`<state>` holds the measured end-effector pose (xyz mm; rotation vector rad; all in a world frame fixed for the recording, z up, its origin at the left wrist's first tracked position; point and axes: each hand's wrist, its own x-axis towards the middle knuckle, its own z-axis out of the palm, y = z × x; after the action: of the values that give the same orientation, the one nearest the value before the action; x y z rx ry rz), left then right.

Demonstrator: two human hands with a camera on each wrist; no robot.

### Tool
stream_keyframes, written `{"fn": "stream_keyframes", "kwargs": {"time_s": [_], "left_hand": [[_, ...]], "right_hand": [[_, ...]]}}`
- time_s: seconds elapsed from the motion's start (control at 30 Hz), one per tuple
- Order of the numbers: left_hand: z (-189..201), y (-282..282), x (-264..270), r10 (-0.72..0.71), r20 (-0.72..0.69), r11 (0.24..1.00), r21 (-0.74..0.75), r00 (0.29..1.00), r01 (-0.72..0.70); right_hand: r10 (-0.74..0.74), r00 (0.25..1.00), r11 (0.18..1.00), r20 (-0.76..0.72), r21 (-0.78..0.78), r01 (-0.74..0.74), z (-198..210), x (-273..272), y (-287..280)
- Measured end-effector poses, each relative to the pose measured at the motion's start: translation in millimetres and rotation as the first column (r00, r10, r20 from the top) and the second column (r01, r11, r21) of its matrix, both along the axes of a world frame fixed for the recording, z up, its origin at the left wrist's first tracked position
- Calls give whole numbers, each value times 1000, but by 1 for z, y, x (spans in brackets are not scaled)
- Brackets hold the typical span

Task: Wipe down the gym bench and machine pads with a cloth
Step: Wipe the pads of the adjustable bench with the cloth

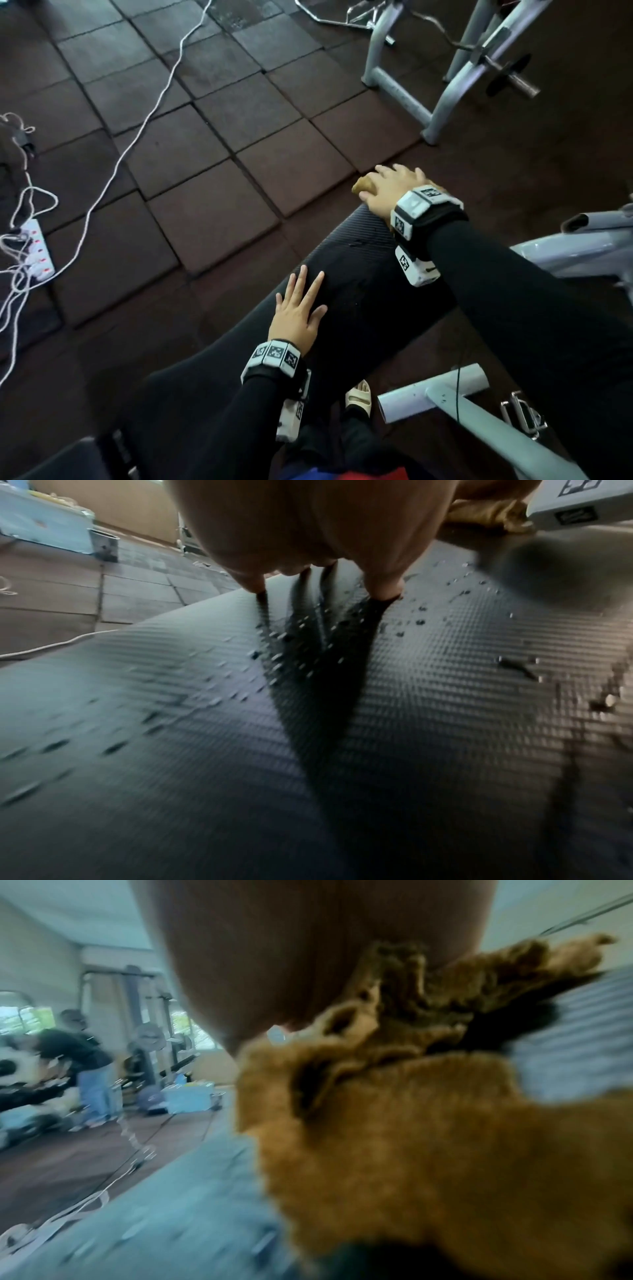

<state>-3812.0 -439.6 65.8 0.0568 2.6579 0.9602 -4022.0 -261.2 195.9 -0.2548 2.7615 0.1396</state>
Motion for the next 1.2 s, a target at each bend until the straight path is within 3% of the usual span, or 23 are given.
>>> {"fn": "stream_keyframes", "kwargs": {"time_s": [0.1,0.23,0.33,0.43,0.57,0.77,0.87,1.0,1.2], "left_hand": [[-9,-13,31,69,89,998,-15,994,-67],[-15,-20,53,149,147,988,8,978,-152],[-17,-19,54,170,153,984,35,974,-177],[-20,-17,53,188,151,979,49,971,-197],[-23,-16,53,204,150,975,57,967,-215],[-23,-15,53,208,154,974,55,966,-219],[-22,-15,53,209,156,973,61,965,-221],[-21,-16,53,207,158,971,83,965,-222],[-24,-18,53,197,163,972,92,967,-214]], "right_hand": [[263,965,955,12,138,-262,-25,33,-31],[490,866,867,105,43,-496,-58,107,-52],[586,793,804,165,9,-595,-63,142,-29],[558,824,825,103,38,-563,-47,141,13],[366,931,927,-6,98,-363,-12,95,56],[130,991,991,-2,-13,-130,-3,18,33],[197,980,980,-19,37,-196,-21,25,-7],[362,931,932,39,-2,-362,-52,83,-43],[408,911,913,56,-5,-408,-53,144,-1]]}}
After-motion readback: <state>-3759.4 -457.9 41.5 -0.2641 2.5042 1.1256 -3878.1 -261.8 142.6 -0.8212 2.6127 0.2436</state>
